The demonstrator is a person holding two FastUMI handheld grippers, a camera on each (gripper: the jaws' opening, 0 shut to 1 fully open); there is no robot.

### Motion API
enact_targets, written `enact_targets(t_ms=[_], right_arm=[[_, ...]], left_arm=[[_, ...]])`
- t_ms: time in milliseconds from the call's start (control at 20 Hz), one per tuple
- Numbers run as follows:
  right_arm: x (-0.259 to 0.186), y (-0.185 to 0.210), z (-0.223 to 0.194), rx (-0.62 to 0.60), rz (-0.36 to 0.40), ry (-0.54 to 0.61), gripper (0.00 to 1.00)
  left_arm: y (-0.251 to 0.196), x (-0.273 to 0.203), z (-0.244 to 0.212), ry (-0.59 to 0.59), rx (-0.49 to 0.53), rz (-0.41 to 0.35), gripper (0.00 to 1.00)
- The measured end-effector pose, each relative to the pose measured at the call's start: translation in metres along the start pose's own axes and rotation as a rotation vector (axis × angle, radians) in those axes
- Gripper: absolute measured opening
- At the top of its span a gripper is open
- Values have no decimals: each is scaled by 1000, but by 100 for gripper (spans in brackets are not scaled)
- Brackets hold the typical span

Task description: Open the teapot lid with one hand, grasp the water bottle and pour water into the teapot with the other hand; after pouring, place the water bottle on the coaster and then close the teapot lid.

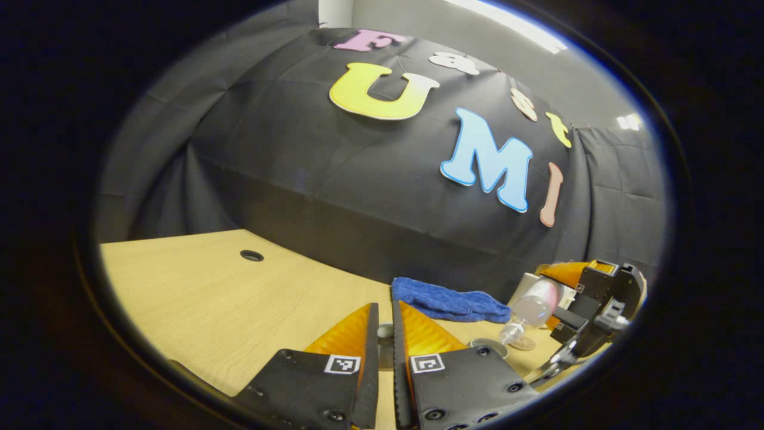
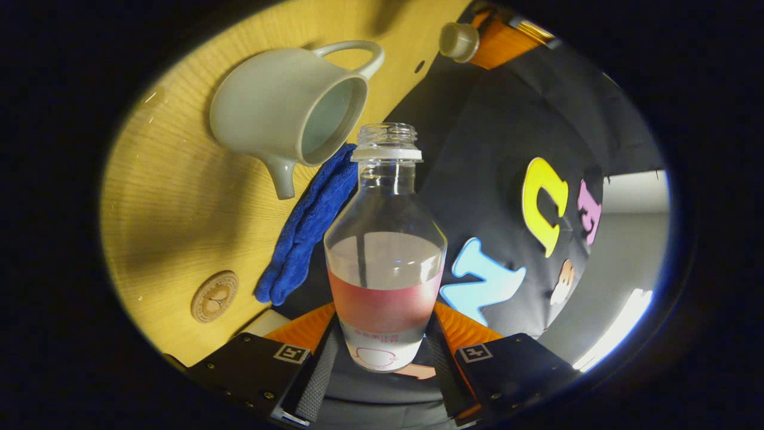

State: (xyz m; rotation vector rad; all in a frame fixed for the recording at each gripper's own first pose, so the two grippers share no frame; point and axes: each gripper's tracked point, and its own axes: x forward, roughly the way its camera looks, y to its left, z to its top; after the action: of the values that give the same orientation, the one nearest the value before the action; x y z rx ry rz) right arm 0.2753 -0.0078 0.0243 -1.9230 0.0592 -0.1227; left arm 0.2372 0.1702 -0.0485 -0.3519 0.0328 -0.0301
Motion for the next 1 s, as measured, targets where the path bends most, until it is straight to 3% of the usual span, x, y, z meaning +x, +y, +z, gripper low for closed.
enact_targets(t_ms=[150, 350, 550, 1000], right_arm=[[-2, 17, -8, 235, 101, 12, 75], [-4, 28, -16, 459, 179, 34, 76], [-3, 43, -22, 711, 259, 57, 76], [11, 59, -47, 1149, 312, 114, 76]], left_arm=[[0, 0, 0, 0, -1, -2, 20], [1, 0, 0, 0, 0, -1, 17], [0, 1, 0, 1, 1, -1, 20], [-1, 1, -1, 2, 3, -1, 20]])
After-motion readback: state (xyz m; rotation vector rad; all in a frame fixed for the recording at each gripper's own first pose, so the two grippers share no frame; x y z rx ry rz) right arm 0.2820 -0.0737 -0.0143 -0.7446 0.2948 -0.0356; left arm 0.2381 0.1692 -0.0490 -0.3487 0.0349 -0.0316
